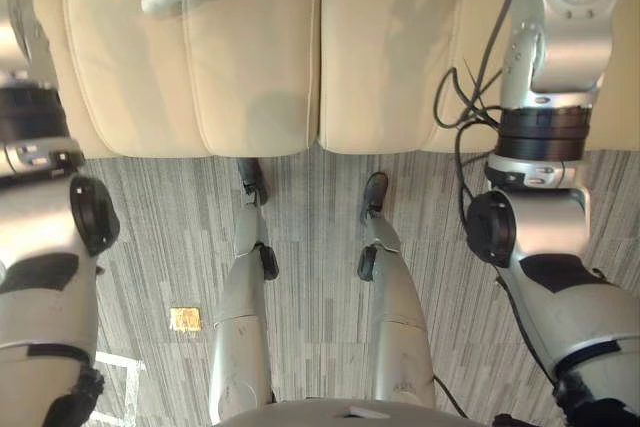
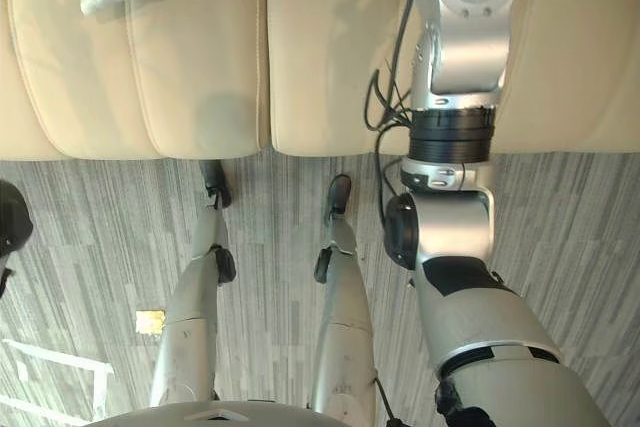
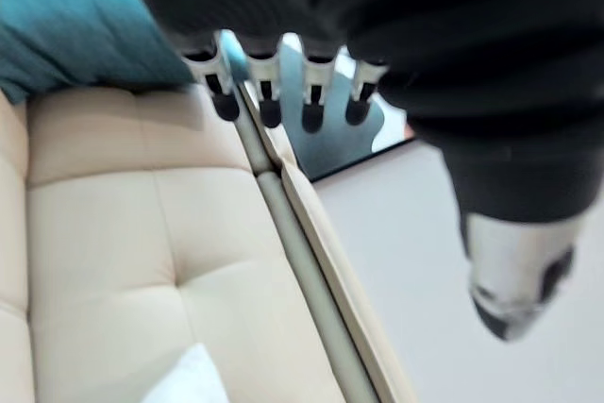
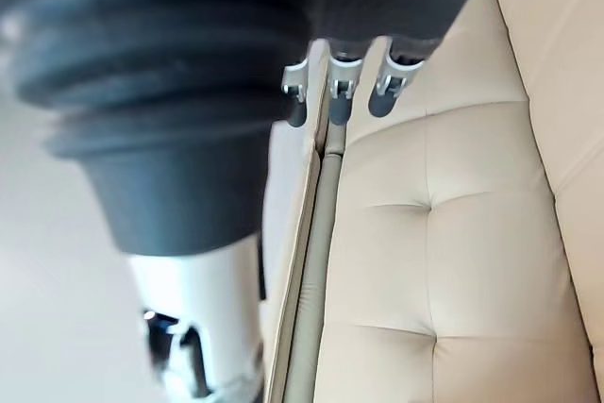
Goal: Pick up cushions and gather them together orderly.
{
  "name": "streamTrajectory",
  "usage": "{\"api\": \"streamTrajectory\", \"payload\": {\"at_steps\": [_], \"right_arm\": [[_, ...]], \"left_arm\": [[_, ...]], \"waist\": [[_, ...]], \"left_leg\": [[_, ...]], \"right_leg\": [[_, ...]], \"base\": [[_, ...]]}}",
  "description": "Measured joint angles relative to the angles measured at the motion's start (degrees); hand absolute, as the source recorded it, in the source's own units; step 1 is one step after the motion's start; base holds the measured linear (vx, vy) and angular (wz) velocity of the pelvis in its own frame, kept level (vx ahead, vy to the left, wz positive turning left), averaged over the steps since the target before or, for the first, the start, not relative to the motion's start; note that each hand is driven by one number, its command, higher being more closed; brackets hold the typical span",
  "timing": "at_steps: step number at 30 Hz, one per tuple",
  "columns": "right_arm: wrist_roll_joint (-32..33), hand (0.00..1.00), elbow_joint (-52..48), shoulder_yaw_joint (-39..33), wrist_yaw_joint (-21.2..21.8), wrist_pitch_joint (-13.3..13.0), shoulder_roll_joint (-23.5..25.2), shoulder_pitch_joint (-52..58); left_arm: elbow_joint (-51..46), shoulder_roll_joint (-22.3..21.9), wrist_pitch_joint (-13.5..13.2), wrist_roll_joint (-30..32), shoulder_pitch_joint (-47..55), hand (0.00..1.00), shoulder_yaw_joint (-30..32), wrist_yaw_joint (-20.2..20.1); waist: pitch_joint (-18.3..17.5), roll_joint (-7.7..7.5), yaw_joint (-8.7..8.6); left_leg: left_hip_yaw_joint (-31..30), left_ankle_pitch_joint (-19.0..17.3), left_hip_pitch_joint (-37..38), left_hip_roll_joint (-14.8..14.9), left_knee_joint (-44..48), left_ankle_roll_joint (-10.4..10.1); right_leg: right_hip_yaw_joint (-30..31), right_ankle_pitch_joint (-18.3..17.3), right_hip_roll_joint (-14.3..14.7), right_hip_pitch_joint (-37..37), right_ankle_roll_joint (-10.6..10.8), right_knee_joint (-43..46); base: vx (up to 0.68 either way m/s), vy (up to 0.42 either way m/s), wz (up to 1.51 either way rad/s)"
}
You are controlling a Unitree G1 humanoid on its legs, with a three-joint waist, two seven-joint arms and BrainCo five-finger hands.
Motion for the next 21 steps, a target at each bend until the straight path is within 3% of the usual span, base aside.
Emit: {"api": "streamTrajectory", "payload": {"at_steps": [2,3,7,9,12,16,21], "right_arm": [[0.4,0.0,-5.0,-0.3,1.3,0.0,-0.8,7.0],[0.7,0.0,-9.6,-0.7,2.9,0.0,-1.0,14.5],[0.6,0.0,-18.2,-0.1,8.3,-0.1,0.2,33.2],[-1.3,0.0,-22.7,0.5,12.0,-1.0,3.2,46.4],[-3.8,0.0,-23.6,0.9,16.3,-1.4,7.9,60.8],[-6.2,0.0,-15.4,2.9,20.2,-1.8,15.5,71.0],[-8.6,0.0,3.2,4.1,22.8,-1.1,21.5,75.7]], "left_arm": [[-4.3,-2.2,-0.6,-1.5,8.1,0.0,4.3,0.1],[-9.3,-6.0,-1.0,-3.2,16.6,0.0,7.6,0.2],[-17.3,-17.0,-1.6,-3.4,36.7,0.0,8.6,-0.5],[-20.3,-22.8,-2.1,-3.0,50.4,0.0,7.0,-2.3],[-19.0,-29.2,-2.3,-2.9,62.6,0.0,3.5,-5.0],[-9.4,-34.3,-1.0,-2.8,71.0,0.0,-0.4,-8.9],[7.3,-36.5,0.3,1.0,74.0,0.0,-4.1,-12.7]], "waist": [[0.0,0.0,-0.12],[0.0,0.0,-0.39],[-0.1,-0.16,-0.57],[-1.9,-1.56,-0.32],[-5.0,-2.93,0.11],[-8.1,-4.06,0.31],[-12.8,-4.37,0.57]], "left_leg": [[0.1,-0.1,1.3,-0.1,0.0,2.6],[0.0,-0.1,2.9,-0.2,0.0,2.6],[-0.8,-0.9,9.5,-0.4,0.0,1.8],[-1.6,-3.8,14.2,-0.5,0.0,1.4],[-2.2,-6.1,18.5,-0.5,0.0,1.0],[-2.7,-7.0,25.6,-0.9,0.0,0.8],[0.0,-9.2,34.9,-0.7,0.0,0.7]], "right_leg": [[0.0,-0.4,0.3,1.0,0.0,0.5],[-0.1,-0.9,0.2,2.9,0.1,0.6],[-1.7,-3.2,-0.3,10.1,-0.1,1.1],[-2.3,-6.2,-0.7,14.2,-0.6,2.6],[-3.8,-8.1,-1.0,19.6,-0.3,2.1],[-4.9,-8.8,-1.0,27.9,-0.3,-0.4],[-3.1,-7.2,-0.2,38.1,0.6,-6.4]], "base": [[0.02,-0.134,0.0],[0.04,-0.137,0.15],[0.04,-0.162,0.24],[0.05,-0.179,0.21],[0.07,-0.134,0.23],[0.11,-0.093,0.11],[0.13,-0.039,-0.23]]}}
